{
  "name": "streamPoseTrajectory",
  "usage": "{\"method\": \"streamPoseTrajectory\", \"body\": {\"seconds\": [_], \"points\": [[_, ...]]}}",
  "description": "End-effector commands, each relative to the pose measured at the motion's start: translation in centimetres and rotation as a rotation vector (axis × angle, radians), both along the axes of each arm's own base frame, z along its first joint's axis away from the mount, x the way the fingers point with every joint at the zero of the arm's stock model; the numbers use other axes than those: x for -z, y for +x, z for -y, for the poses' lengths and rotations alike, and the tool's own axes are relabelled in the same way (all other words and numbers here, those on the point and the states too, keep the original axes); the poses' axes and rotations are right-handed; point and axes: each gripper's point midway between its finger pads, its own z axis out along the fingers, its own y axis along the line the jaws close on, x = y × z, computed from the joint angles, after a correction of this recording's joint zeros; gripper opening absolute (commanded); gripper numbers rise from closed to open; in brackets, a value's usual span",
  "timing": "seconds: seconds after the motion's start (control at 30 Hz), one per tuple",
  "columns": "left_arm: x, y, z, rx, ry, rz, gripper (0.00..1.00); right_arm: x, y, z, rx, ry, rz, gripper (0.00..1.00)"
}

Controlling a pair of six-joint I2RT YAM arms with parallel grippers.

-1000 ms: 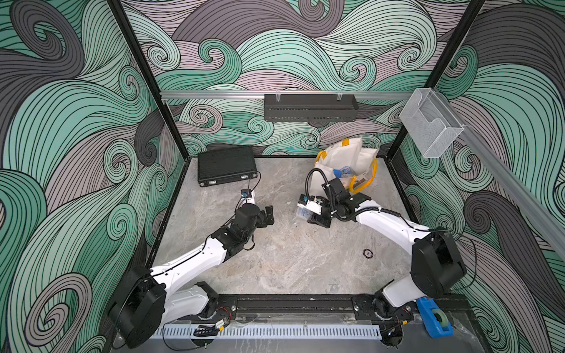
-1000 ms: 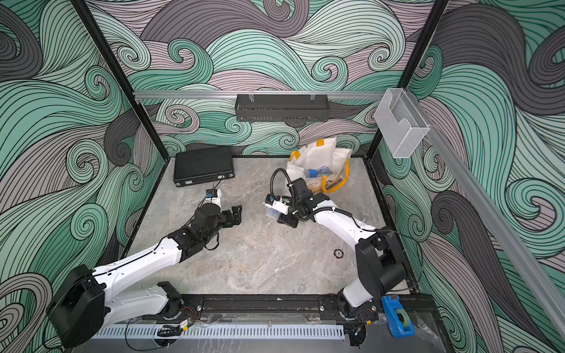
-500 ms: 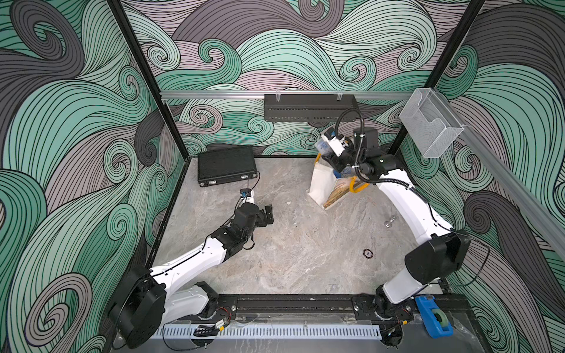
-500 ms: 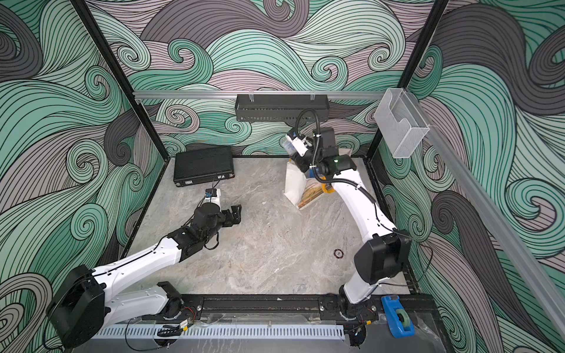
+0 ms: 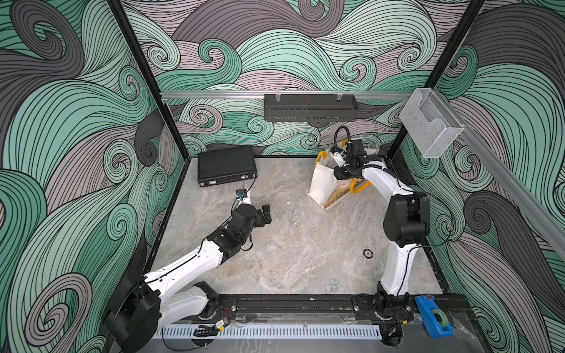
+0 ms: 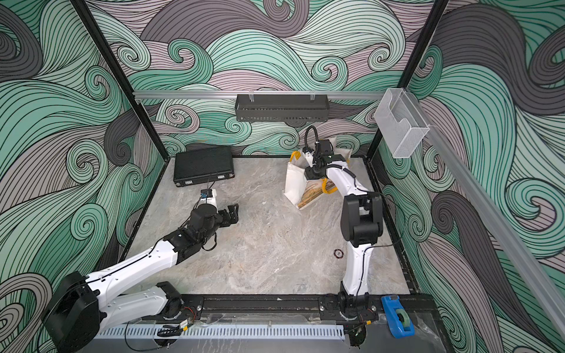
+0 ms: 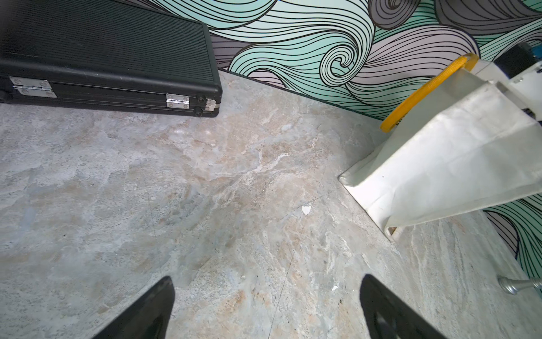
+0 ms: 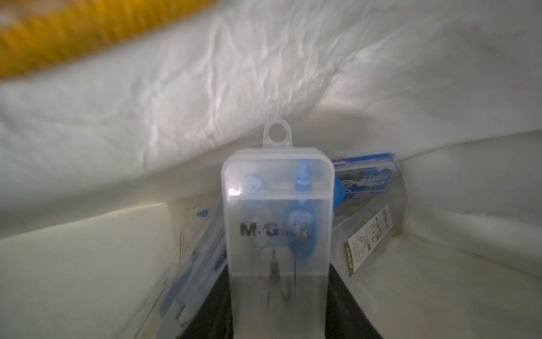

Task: Put the compass set into the canvas bag
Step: Place the compass set in the canvas bag, then reset both arms

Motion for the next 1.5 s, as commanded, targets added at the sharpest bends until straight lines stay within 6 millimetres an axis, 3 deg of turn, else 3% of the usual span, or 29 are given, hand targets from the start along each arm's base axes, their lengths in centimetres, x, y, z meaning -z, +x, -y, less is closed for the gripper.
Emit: {"method": "streamPoseTrajectory", "body": {"seconds": [0.0,0.13,0.2,0.23,0.27,0.3,0.43,0.57,0.7,0.77,0.9,1.0,1.1,1.2,1.3,1.47], "points": [[-0.2,-0.1,-1.0,-0.037,0.012,0.001,0.99,-1.5,0.4,0.0,0.019,0.008,0.032,0.46],[-0.1,-0.2,-1.7,-0.063,0.032,-0.003,0.99,-3.1,0.6,-0.2,0.015,0.021,0.069,0.56],[0.0,-0.3,-2.0,-0.073,0.044,-0.003,0.99,-4.2,0.5,-0.5,0.005,0.041,0.094,0.65],[0.0,-0.3,-2.1,-0.076,0.052,-0.004,0.99,-5.0,0.5,-0.6,0.004,0.054,0.112,0.77],[0.0,-0.3,-2.3,-0.083,0.056,-0.003,0.99,-5.8,0.5,-0.8,0.002,0.066,0.133,0.97],[-0.1,-0.3,-2.4,-0.087,0.062,0.0,0.99,-6.4,0.4,-0.9,0.001,0.077,0.151,1.0],[-0.5,-0.3,-3.2,-0.113,0.082,0.019,0.99,-9.9,-0.4,-1.0,0.014,0.13,0.258,1.0],[-1.2,-0.5,-5.3,-0.2,0.121,0.048,0.99,-12.9,-2.2,-0.9,0.039,0.196,0.366,1.0],[-1.6,-1.3,-8.5,-0.325,0.181,0.044,0.99,-14.0,-5.0,0.1,0.095,0.223,0.407,1.0],[-1.8,-2.3,-11.0,-0.427,0.224,0.031,0.99,-13.9,-7.1,0.6,0.125,0.237,0.408,1.0],[-2.9,-4.5,-15.3,-0.595,0.287,0.045,0.99,-13.2,-11.7,1.4,0.182,0.295,0.397,1.0],[-3.8,-5.9,-17.7,-0.698,0.336,0.091,0.99,-11.3,-14.9,1.8,0.251,0.367,0.35,1.0],[-4.3,-6.8,-19.5,-0.783,0.393,0.116,0.99,-7.8,-17.7,2.6,0.321,0.372,0.257,1.0],[-4.2,-6.4,-20.1,-0.794,0.463,0.107,0.99,-3.4,-19.4,4.4,0.408,0.297,0.196,1.0],[-3.2,-5.5,-20.5,-0.789,0.515,0.084,0.99,-0.3,-19.7,6.8,0.509,0.192,0.209,1.0],[-0.8,-2.7,-19.6,-0.64,0.507,0.027,0.99,1.4,-17.3,9.3,0.595,0.139,0.375,1.0]]}}
